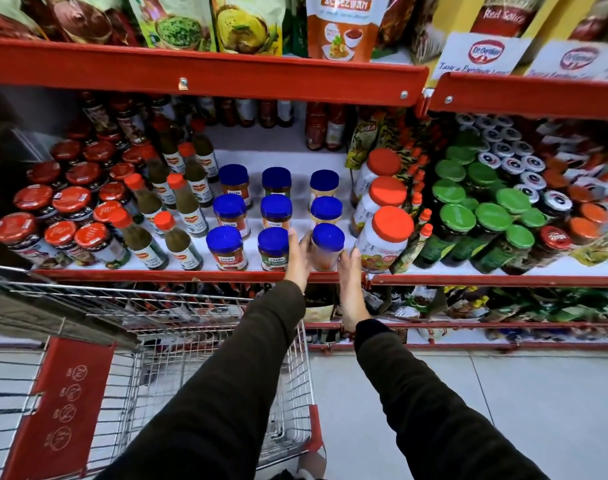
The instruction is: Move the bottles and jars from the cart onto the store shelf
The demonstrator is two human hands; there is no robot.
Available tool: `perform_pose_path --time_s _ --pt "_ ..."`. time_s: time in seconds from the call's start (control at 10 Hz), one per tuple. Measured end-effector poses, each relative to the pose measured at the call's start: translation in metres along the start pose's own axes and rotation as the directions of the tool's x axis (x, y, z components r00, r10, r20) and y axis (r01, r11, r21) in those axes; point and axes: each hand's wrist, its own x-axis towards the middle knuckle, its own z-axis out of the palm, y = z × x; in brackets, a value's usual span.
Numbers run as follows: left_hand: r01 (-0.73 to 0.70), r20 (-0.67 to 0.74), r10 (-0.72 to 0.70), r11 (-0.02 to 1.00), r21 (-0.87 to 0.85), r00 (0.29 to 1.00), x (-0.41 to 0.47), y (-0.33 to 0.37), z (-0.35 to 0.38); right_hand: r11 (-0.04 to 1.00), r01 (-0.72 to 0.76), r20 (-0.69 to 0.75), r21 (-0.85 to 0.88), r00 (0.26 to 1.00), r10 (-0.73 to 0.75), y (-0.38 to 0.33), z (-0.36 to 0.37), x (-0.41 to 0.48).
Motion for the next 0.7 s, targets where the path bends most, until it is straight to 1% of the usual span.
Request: perform_pose_path --time_s 0.1,0.3,0.4,0.6,0.7 --pt "-0.015 0.024 0.014 0.999 0.046 1.000 -0.011 -0.005 -0.002 1.000 0.014 0.016 -0.022 1.000 -0.014 -0.007 -0.006 0.008" --pt "-0.037 -0.033 0.041 0.995 0.090 0.999 -0.024 -0.020 -0.001 0.996 0.008 0.053 -0.091 0.999 -0.003 -0.019 -0.017 0.016" --pt "-0.023 -0.060 0.033 0.987 0.156 0.998 -0.027 -0.021 -0.002 0.993 0.001 0.061 -0.121 0.998 0.007 -0.022 -0.019 0.013" --pt "0.007 -0.027 0.001 0.959 0.282 1.000 -0.035 -0.011 -0.002 0.981 -0.018 0.108 -0.195 0.993 0.040 -0.032 -0.022 0.013" --pt "-0.081 -0.054 0.102 0.947 0.311 0.993 -0.047 -0.009 -0.005 0.975 -0.020 0.128 -0.221 0.991 0.050 -0.035 -0.031 0.009"
